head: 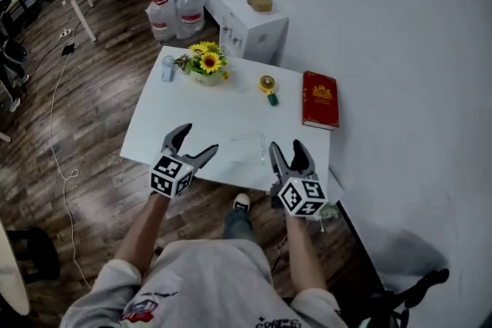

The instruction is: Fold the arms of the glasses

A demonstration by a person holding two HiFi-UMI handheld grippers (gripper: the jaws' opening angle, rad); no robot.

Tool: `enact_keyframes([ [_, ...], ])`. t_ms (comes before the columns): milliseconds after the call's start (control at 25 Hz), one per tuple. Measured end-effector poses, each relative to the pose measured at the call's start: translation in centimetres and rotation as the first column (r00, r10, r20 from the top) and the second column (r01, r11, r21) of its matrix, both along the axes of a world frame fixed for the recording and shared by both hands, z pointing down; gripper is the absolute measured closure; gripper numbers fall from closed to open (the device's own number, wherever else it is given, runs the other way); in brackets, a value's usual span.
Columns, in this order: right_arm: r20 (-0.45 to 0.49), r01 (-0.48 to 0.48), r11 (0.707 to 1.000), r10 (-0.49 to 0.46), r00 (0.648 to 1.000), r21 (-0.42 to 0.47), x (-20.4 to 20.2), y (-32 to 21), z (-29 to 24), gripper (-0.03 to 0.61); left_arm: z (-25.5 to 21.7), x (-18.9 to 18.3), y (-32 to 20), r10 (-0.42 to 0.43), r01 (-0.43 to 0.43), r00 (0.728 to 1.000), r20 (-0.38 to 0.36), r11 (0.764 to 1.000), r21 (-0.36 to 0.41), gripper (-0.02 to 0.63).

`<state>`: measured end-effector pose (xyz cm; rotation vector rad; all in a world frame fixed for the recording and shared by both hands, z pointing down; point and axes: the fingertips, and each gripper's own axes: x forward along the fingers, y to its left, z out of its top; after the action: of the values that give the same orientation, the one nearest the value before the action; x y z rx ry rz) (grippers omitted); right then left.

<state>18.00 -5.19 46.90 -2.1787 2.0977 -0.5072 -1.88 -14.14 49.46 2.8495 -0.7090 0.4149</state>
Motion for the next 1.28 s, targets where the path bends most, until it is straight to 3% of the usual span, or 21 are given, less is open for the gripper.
enact_keyframes([
  [240, -0.016, 0.174, 0.984, -0.175, 0.984, -0.033, 4.2, -8.8, 0.9, 0.273, -0.2, 4.3, -5.8, -0.150, 0.150, 0.989, -0.011, 0.988, -0.020, 0.227],
  [480, 0.010, 0.261, 0.964, -0.261, 0.965, -0.041, 7.3, -13.4, 2.0, 0.265, -0.3, 7.7, -8.1, -0.199, 0.199, 0.979, -0.047, 0.980, -0.016, 0.227],
  [760, 0.030, 0.283, 0.957, -0.281, 0.959, -0.065, 9.2, -14.5, 3.9, 0.265, 1.4, 9.5, -9.0, -0.202, 0.201, 0.978, -0.046, 0.979, -0.031, 0.227],
  [1000, 0.085, 0.303, 0.947, -0.296, 0.952, -0.102, 9.2, -14.9, 6.6, 0.267, 1.7, 9.0, -10.2, -0.210, 0.209, 0.977, -0.049, 0.978, -0.026, 0.227],
  [1160, 0.168, 0.362, 0.917, -0.336, 0.927, -0.165, 8.2, -14.1, 10.0, 0.267, 2.5, 7.3, -10.3, -0.236, 0.234, 0.971, -0.046, 0.971, -0.037, 0.227],
  [1280, 0.262, 0.425, 0.874, -0.364, 0.894, -0.235, 7.5, -13.2, 13.6, 0.267, 3.6, 6.5, -10.0, -0.252, 0.249, 0.967, -0.039, 0.967, -0.055, 0.227],
])
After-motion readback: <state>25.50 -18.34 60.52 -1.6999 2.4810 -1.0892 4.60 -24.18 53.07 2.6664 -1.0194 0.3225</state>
